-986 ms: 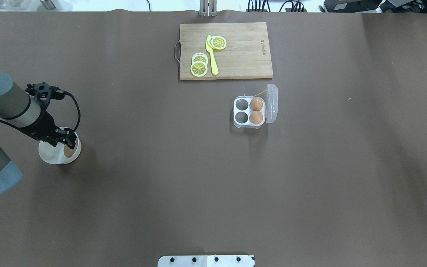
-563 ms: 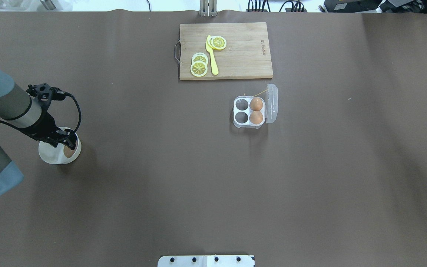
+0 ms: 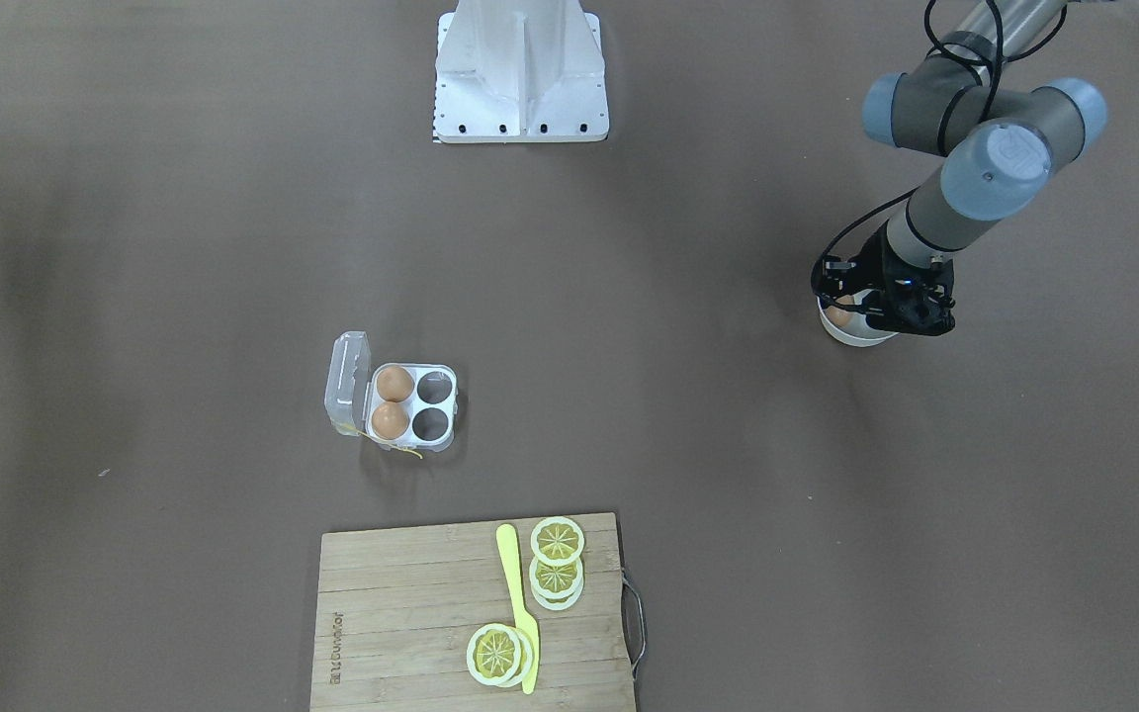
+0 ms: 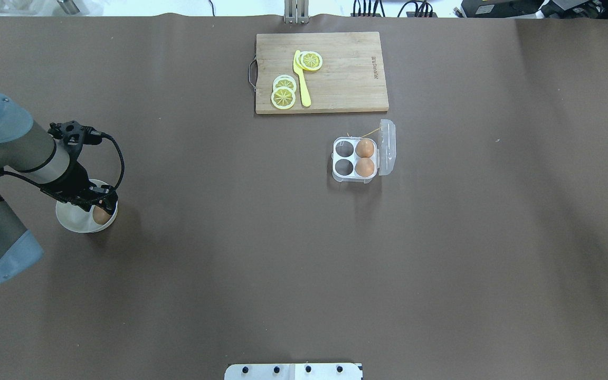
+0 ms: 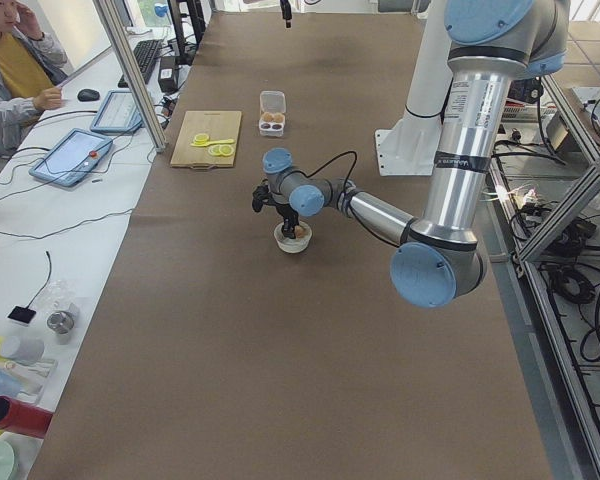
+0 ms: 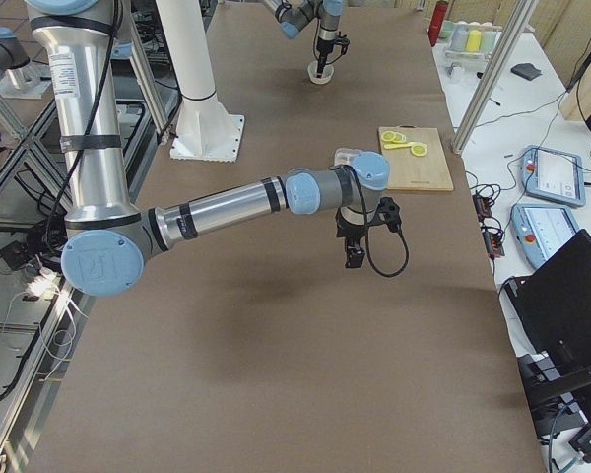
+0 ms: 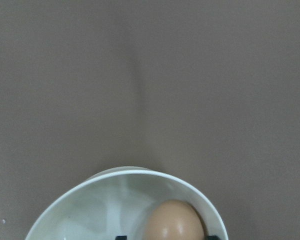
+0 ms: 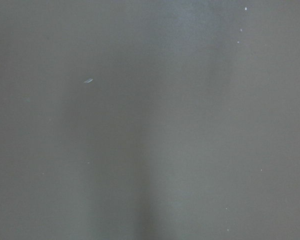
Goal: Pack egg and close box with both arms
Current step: 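Lower the left gripper into the white cup and grasp the brown egg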
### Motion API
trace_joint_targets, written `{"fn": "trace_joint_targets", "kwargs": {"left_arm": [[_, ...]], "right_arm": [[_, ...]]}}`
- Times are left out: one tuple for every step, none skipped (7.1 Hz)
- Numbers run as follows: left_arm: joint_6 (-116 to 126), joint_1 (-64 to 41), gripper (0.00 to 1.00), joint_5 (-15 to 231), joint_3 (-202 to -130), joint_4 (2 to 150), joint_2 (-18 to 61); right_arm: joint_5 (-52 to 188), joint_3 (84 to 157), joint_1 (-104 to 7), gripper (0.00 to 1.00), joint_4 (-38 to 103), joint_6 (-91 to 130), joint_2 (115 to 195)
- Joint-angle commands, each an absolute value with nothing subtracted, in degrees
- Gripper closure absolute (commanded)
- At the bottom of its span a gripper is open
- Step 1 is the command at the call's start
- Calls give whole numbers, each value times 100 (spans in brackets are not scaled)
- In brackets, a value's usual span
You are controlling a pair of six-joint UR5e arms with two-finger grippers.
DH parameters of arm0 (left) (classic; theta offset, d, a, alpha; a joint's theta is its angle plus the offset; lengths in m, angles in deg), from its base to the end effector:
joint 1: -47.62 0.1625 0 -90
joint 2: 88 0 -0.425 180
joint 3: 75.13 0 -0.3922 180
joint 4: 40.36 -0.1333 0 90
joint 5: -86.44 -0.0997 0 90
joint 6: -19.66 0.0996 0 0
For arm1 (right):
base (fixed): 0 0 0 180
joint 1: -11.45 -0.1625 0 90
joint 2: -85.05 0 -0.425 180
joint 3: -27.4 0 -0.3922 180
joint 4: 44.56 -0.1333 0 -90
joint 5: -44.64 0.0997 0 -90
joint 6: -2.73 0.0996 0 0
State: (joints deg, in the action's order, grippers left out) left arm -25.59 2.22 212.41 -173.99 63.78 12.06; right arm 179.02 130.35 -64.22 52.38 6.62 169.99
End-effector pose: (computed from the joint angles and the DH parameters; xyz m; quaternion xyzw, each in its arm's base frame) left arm 0.3489 -0.4604 0.4670 -0.0174 0.4007 0.0827 0.9123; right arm -0.0675 -0.5215 0.5153 0.0287 -0.3853 -0.1201 0.9145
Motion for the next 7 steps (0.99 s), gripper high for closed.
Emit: {"fn": "trace_joint_targets", "kwargs": {"left_arm": [[-2560,227,69,21239,-17383,6371,1211],[-2560,227,89,21248,-17392,6371,1202],[-2560,218,100,21256,-17401,6362,1193],[-2525,209,100,21343,-17497,6327,1185],[-2499,148,100,21536,-17724,6301,1124],[-2481,-27,100,21546,-17970,6266,1027],[-2368,-246,100,21546,-18172,5996,1035]], "right_arm": [[17902,13024,-6422,0,5238,660,16987],[17902,13023,-6422,0,5238,660,16978],[17902,13023,-6422,0,5238,669,16978],[17902,13023,-6422,0,5238,669,16961],[17902,13032,-6422,0,5238,669,16943],[17902,13032,-6414,0,5238,721,16925],[17902,13032,-6413,0,5238,748,16899]]}}
